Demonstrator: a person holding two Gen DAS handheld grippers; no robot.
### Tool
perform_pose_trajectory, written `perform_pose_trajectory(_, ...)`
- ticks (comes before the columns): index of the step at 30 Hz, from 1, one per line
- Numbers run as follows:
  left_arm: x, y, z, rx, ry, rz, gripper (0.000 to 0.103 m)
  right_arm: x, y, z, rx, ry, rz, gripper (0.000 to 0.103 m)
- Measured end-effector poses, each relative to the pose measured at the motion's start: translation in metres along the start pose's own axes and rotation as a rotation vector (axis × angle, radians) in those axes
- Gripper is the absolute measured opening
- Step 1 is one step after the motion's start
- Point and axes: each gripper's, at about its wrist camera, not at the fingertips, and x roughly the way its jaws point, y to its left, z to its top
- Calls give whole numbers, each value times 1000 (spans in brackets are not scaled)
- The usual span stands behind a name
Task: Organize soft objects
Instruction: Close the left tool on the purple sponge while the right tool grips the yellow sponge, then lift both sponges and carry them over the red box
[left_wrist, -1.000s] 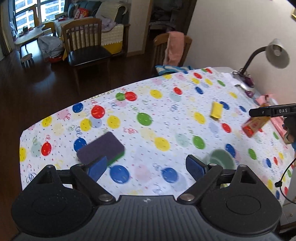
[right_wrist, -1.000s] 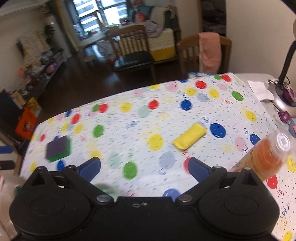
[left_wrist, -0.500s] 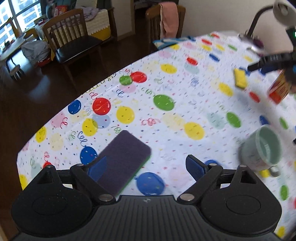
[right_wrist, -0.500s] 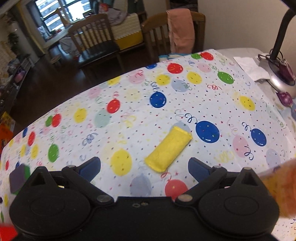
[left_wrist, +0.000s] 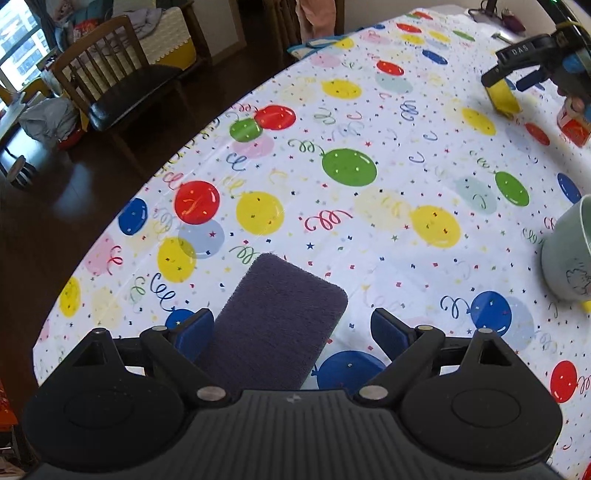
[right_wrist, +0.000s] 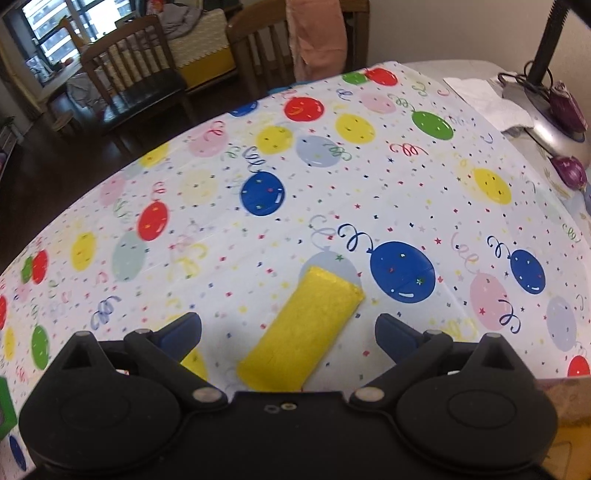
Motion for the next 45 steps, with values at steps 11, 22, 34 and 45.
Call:
perform_pose_trajectory(11, 25, 8, -3, -17, 22, 28, 92, 23, 1, -1, -7, 5, -57, 98)
perform_pose_trajectory(22, 34, 0, -7, -22, 3, 98, 91, 15, 19, -13, -111, -53, -92, 66)
perform_pose_trajectory(34, 18, -1, -2, -101, -7, 146, 87, 0, 25, -28, -174, -82, -10, 41)
perform_pose_trajectory(45, -37, -1, 3, -206, -77, 174, 87, -63, 32, -53, -242, -151, 166, 37)
